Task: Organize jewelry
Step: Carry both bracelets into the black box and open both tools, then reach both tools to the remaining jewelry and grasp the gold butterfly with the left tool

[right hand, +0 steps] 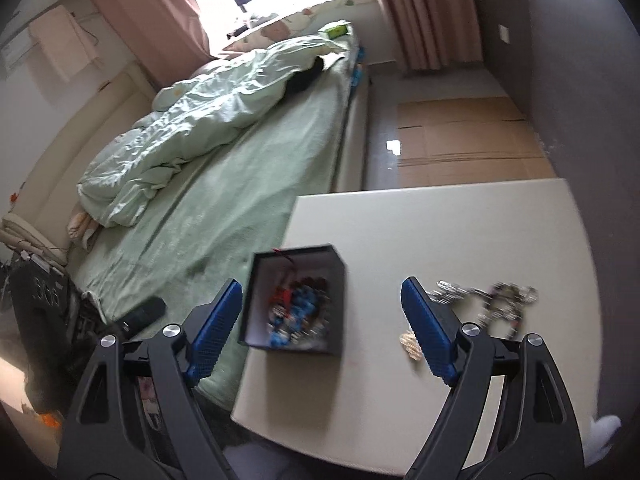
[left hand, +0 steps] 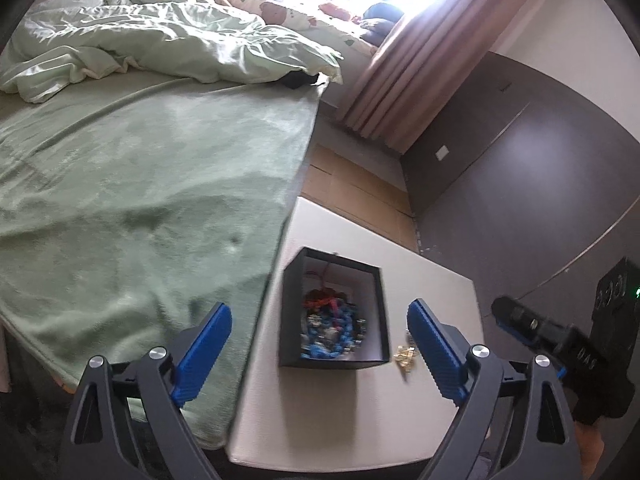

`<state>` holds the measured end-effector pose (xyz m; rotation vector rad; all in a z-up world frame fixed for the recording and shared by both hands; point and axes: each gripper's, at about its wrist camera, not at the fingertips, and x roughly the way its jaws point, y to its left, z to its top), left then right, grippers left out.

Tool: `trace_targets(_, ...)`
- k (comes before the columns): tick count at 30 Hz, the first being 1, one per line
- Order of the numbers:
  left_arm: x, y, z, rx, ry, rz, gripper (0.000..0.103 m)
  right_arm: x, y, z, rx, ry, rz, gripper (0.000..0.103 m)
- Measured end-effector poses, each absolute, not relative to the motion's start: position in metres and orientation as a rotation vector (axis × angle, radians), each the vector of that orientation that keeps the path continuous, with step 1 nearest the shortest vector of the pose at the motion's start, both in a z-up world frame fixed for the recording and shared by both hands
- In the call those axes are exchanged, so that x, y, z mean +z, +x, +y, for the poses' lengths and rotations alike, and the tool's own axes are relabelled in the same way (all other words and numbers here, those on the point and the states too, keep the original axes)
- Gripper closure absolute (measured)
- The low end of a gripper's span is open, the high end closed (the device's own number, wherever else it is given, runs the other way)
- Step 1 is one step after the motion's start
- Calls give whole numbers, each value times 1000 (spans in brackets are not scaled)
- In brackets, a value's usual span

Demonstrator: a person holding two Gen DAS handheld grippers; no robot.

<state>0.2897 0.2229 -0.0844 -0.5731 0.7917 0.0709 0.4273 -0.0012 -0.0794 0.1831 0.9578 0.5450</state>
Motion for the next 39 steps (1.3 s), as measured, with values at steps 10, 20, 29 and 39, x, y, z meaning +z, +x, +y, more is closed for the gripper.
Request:
trace_targets(10, -54, 285, 176, -15, -520, 768, 9, -59, 399, -75, 412, 224, 962, 10)
trace_targets(20, -35, 272, 111, -65, -395, 783, 12, -67, 381, -133, 368, 304, 979, 7)
trace_targets(29, -38, 285, 73, -106, -297, 811, 25, -95, 390, -157, 319, 303, 1005, 7)
trace_targets(39, -97, 325, 46, -127, -206, 917, 42, -141, 418, -164, 292, 335, 1058, 33)
